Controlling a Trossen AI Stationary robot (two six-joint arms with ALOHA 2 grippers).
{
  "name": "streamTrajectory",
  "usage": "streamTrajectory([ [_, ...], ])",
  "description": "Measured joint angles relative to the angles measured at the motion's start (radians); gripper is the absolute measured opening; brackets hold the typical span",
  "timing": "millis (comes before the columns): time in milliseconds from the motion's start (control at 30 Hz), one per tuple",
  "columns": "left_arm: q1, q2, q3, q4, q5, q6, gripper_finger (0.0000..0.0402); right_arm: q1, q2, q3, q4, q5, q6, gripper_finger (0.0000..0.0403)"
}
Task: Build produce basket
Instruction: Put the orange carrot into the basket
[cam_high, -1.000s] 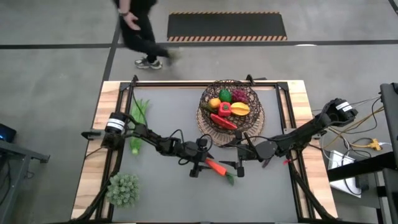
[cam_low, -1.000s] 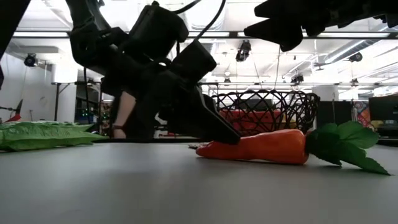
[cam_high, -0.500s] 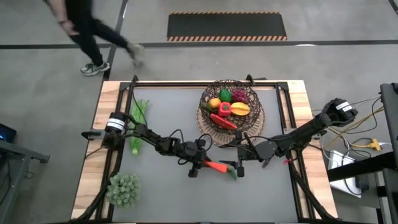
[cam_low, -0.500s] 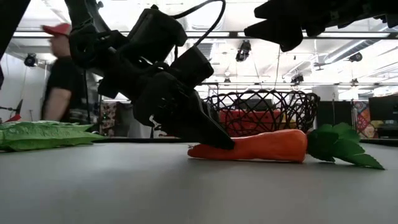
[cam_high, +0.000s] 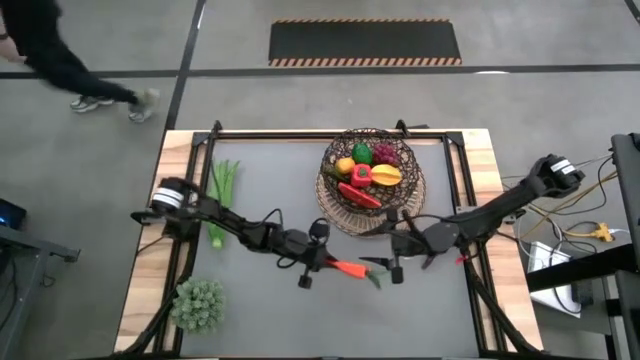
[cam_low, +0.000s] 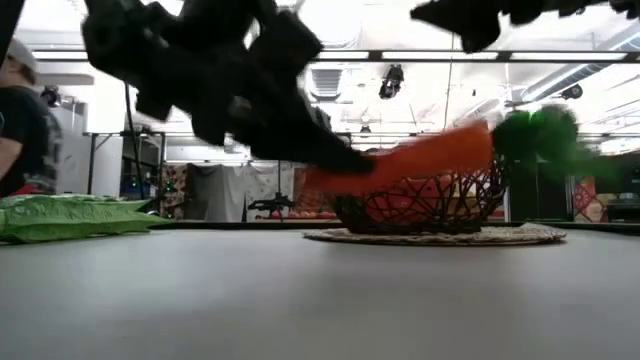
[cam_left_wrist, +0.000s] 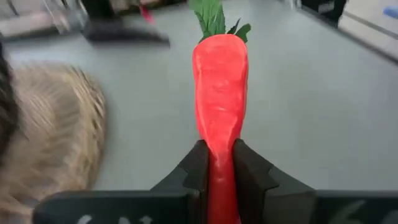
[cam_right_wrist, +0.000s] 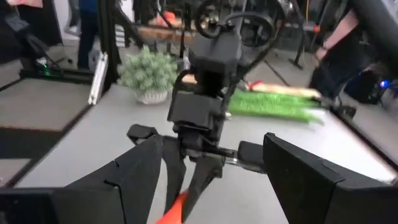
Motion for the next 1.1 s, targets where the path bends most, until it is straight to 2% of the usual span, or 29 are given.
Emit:
streamTrajectory([
  [100,-0.028,-0.083,-0.03,0.023,-0.036,0.051,0.0027,0.007,-0.079,0.0,-0.048,0.0,-0.031,0.0263],
  [233,-0.064,-0.182,-0.102,0.191,-0.036,0.103,0.0027,0.009,-0.149,-0.001,-0.115,0.0,-0.066,0.0263],
  [367,-0.088,-0.248,-0.177,0.381,-0.058,0.126,0.0027,0.011,-0.144,-0.023,-0.089,-0.001,-0.082,0.0263],
  [433,-0.088,-0.26,-0.202,0.459,-0.103,0.126,0.0027,0.011,-0.109,-0.044,-0.014,-0.001,-0.092,0.0263],
  [567,-0.082,-0.251,-0.209,0.52,-0.184,0.133,0.0038,0.011,0.018,-0.07,0.272,-0.003,-0.166,0.0263],
  [767,-0.078,-0.239,-0.197,0.532,-0.217,0.153,0.0042,0.011,0.229,-0.049,0.652,-0.009,-0.314,0.0263],
  [900,-0.078,-0.239,-0.196,0.532,-0.276,0.151,0.0044,0.011,0.316,-0.003,0.747,-0.008,-0.385,0.0261],
  [1100,-0.079,-0.239,-0.196,0.536,-0.312,0.152,0.0045,0.01,0.358,0.06,0.752,0.008,-0.418,0.0243],
])
